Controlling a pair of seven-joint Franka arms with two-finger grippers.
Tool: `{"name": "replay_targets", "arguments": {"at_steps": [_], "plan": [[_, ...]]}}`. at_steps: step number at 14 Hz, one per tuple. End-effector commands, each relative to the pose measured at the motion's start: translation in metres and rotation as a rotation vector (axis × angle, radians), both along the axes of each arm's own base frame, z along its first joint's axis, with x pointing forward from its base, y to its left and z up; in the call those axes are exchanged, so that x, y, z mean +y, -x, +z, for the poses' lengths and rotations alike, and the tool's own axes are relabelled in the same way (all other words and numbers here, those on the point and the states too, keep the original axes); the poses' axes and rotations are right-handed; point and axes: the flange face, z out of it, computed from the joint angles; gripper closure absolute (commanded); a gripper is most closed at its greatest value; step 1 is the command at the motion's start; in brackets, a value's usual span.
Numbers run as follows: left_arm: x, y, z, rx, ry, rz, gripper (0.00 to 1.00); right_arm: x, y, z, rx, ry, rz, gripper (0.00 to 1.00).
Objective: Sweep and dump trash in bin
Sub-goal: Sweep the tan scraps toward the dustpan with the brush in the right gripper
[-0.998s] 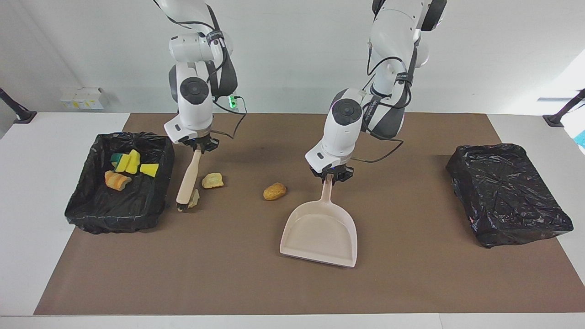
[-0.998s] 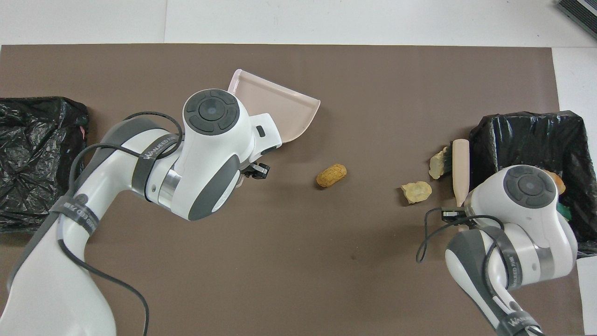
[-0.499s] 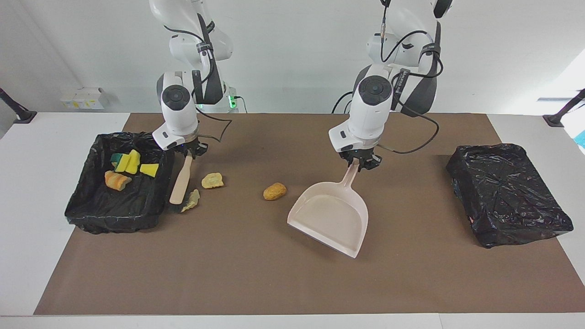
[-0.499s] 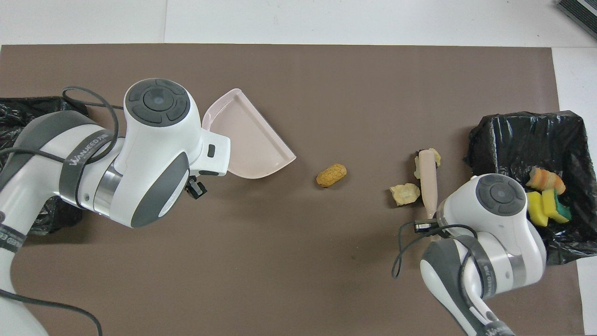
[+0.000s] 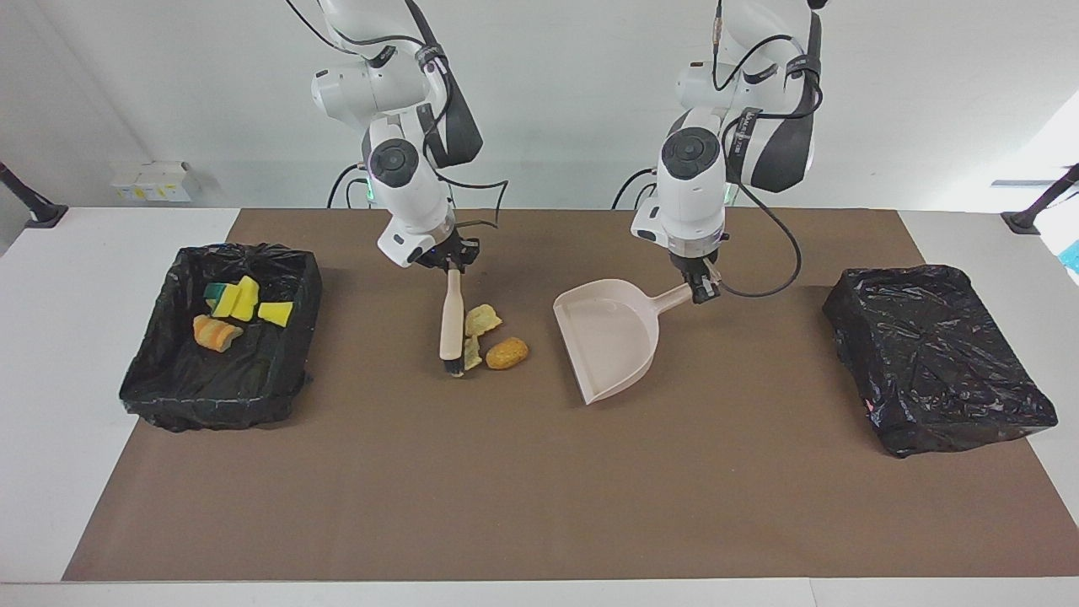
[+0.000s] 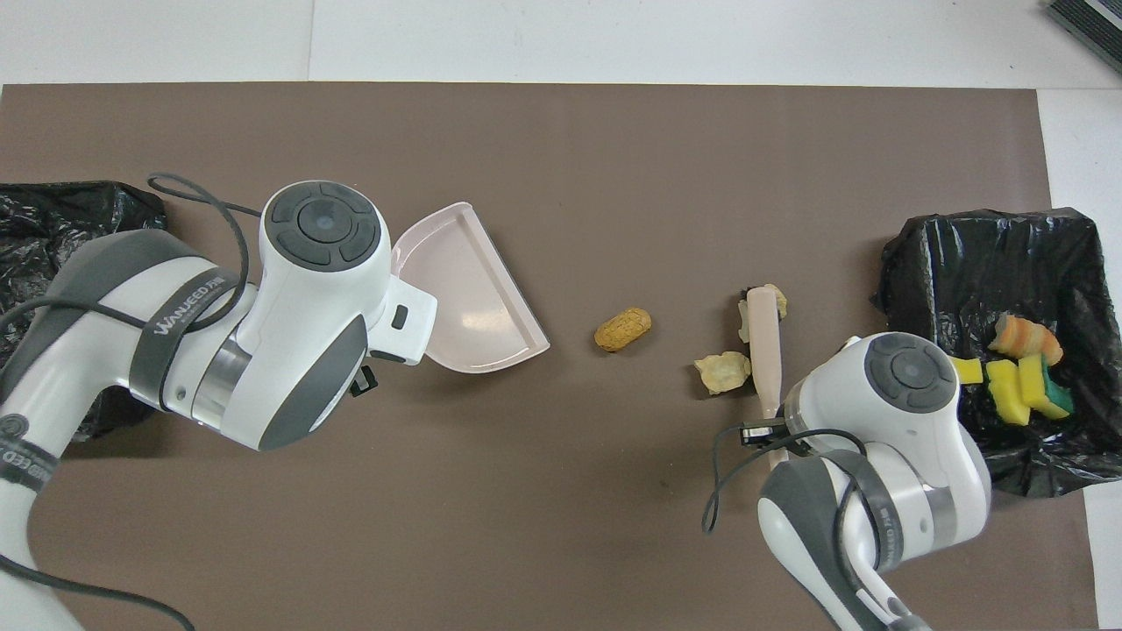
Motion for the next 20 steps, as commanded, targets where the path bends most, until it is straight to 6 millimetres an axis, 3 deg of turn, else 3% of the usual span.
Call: {"name": "replay_targets", "arguments": {"at_steps": [1,3,5,6,8,11,15,19,20], "plan": [[-0.005,0.012,-0.012,-0.013,0.048,-0.028,1.0,0.012,-0.019,0.011,0.04,-0.054,0.007,1.0],[-0.005,0.014,-0.02,-0.031,0.069,-0.033,1.0,0.003,-0.022,0.027,0.077,-0.035,0.009,1.0],[-0.006,0.021,-0.035,-0.018,0.059,0.014,1.0,-0.029,-0.026,0.034,0.094,0.007,-0.031,1.0],[-0.015,0.03,-0.042,-0.017,0.059,0.007,1.0,-0.044,-0.024,0.03,0.093,0.047,-0.049,1.0],[-0.015,0.031,-0.043,-0.018,0.058,0.014,1.0,-0.058,-0.017,0.021,0.076,0.072,-0.054,1.0],[-0.018,0.034,-0.044,-0.013,0.071,0.04,1.0,-0.04,-0.015,-0.002,0.074,0.155,-0.009,1.0],[-0.022,0.039,-0.047,-0.014,0.069,0.063,1.0,0.007,-0.007,-0.029,0.08,0.169,0.019,1.0],[-0.023,0.04,-0.047,-0.009,0.083,0.078,1.0,0.065,-0.004,-0.038,0.087,0.125,-0.023,1.0],[-0.023,0.04,-0.047,-0.009,0.083,0.078,1.0,0.089,-0.002,-0.037,0.102,0.076,-0.04,1.0]]}}
